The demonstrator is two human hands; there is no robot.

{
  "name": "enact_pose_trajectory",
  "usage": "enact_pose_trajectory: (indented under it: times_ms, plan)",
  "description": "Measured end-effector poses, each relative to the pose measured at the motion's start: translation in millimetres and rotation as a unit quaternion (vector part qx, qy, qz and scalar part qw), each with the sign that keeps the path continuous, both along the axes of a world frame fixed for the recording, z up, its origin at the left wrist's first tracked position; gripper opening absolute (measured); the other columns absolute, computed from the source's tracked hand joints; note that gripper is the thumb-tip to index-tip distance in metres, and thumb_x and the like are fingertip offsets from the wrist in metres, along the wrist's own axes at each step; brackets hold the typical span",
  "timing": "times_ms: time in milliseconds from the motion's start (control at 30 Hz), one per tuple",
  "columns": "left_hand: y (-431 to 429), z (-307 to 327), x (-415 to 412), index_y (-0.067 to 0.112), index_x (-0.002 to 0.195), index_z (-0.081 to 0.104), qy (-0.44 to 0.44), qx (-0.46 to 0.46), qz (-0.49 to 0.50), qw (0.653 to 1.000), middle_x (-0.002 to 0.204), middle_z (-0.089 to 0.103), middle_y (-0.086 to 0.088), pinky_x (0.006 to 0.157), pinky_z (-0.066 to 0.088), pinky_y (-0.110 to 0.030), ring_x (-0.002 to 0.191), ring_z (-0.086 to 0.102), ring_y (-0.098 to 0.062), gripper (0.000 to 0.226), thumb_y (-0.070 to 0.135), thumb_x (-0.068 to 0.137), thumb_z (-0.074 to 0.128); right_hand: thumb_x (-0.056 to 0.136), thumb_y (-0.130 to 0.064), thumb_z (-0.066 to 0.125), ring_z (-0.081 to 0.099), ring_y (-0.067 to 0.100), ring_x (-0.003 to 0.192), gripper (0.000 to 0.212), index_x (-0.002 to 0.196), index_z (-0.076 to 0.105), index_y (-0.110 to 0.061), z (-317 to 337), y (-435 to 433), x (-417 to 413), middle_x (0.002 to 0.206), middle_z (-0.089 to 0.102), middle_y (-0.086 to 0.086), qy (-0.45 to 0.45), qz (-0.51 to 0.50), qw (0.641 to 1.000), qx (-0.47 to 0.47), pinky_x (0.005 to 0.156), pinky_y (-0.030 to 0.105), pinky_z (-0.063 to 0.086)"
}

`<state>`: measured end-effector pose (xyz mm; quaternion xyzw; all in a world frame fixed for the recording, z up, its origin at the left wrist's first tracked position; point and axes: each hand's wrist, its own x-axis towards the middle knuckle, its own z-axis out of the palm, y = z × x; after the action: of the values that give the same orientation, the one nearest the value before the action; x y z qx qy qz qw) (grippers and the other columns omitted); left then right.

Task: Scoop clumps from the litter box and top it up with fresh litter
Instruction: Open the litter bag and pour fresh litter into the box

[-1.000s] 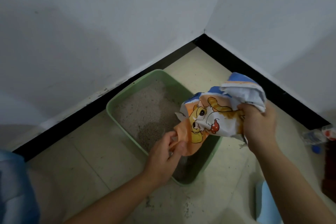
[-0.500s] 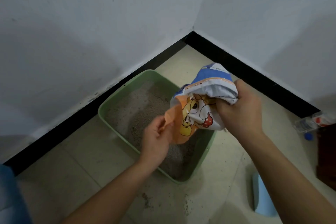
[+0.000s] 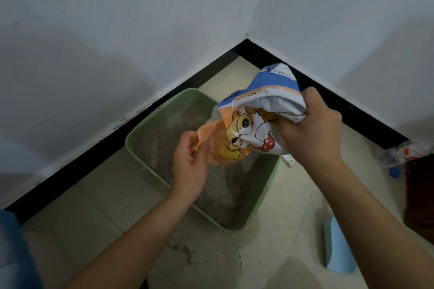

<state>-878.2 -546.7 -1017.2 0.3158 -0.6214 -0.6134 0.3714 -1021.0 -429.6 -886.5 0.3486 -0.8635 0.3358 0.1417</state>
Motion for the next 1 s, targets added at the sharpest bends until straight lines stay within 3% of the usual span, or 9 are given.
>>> enact_pose_trajectory:
  times_ms: [133,300,500,600,667,767,833,900,1000]
  plan:
    - [3,-4,1,0.015,0.101,0.057,-0.011,-0.006,0.009,1.000,0.090,0.064,-0.007,0.068,0.050,-0.046,0.081,0.060,-0.029,0.006,0.011,0.096,0.056,0.081,-0.011,0.072,0.051,0.024,0.056,0.030,0.083,0.043,-0.017,0,-2,0,0.067,0.051,-0.004,0.012,0.014,1.000,-0.010,0.049,0.028,0.032]
    - [5,-3,3,0.014,0.099,0.057,-0.008,-0.003,-0.005,1.000,0.089,0.064,-0.002,0.063,0.048,-0.029,0.080,0.061,-0.020,0.005,0.011,0.097,0.054,0.083,-0.015,0.069,0.051,0.023,0.056,0.024,0.082,0.045,-0.014,0,-5,-2,0.060,0.047,-0.010,-0.007,-0.006,1.000,0.000,0.047,0.026,0.035]
    - [3,-13,6,0.015,0.101,0.057,-0.035,-0.005,-0.017,0.999,0.090,0.064,-0.002,0.065,0.050,-0.036,0.081,0.062,-0.021,0.005,0.013,0.097,0.055,0.085,-0.020,0.067,0.048,0.006,0.056,0.024,0.081,0.044,-0.019,-5,-3,-1,0.062,0.048,-0.011,-0.054,-0.032,0.997,0.034,0.046,0.022,0.028]
    - [1,-18,7,0.016,0.100,0.057,-0.050,-0.006,-0.034,0.998,0.090,0.064,-0.002,0.064,0.049,-0.028,0.080,0.062,-0.015,0.004,0.013,0.097,0.055,0.084,-0.036,0.069,0.051,0.006,0.062,0.029,0.088,0.046,-0.020,-1,-8,1,0.071,0.052,-0.010,-0.095,-0.018,0.993,0.066,0.048,0.023,0.031]
    - [-5,-24,9,0.015,0.098,0.055,-0.081,0.016,-0.014,0.997,0.088,0.063,0.002,0.060,0.047,-0.018,0.078,0.061,-0.008,0.003,0.012,0.097,0.055,0.079,-0.052,0.073,0.055,0.007,0.068,0.047,0.098,0.046,-0.019,-1,-13,-1,0.080,0.055,-0.009,-0.162,-0.009,0.978,0.128,0.051,0.023,0.040]
    - [-16,-34,14,0.013,0.095,0.053,-0.155,0.050,0.027,0.986,0.084,0.058,0.007,0.056,0.039,-0.018,0.077,0.057,-0.009,0.002,0.013,0.096,0.055,0.070,-0.077,0.065,0.066,0.014,0.082,0.071,0.111,0.047,-0.022,-6,-17,-7,0.096,0.062,-0.004,-0.284,0.021,0.943,0.172,0.067,0.034,0.059]
    - [-25,-41,19,0.013,0.094,0.052,-0.221,0.047,0.032,0.974,0.083,0.056,0.006,0.058,0.039,-0.027,0.080,0.057,-0.016,0.004,0.015,0.097,0.054,0.075,-0.079,0.056,0.065,0.013,0.091,0.069,0.117,0.049,-0.025,-18,-17,-6,0.104,0.062,-0.008,-0.275,0.095,0.931,0.220,0.075,0.032,0.059]
    - [-35,-47,23,0.011,0.094,0.052,-0.278,0.038,0.040,0.959,0.084,0.056,0.002,0.064,0.040,-0.032,0.084,0.059,-0.024,0.006,0.017,0.096,0.052,0.075,-0.087,0.043,0.057,0.016,0.114,0.078,0.133,0.047,-0.035,-39,-11,-8,0.123,0.056,-0.009,-0.246,0.162,0.905,0.306,0.092,0.039,0.053]
    - [-48,-47,25,0.012,0.102,0.053,-0.323,0.034,0.045,0.945,0.092,0.059,-0.002,0.069,0.044,-0.035,0.092,0.061,-0.030,0.009,0.017,0.095,0.052,0.071,-0.091,0.041,0.025,0.028,0.142,0.096,0.153,0.016,-0.047,-80,11,-16,0.156,0.027,0.001,-0.258,0.126,0.863,0.415,0.114,0.052,0.031]
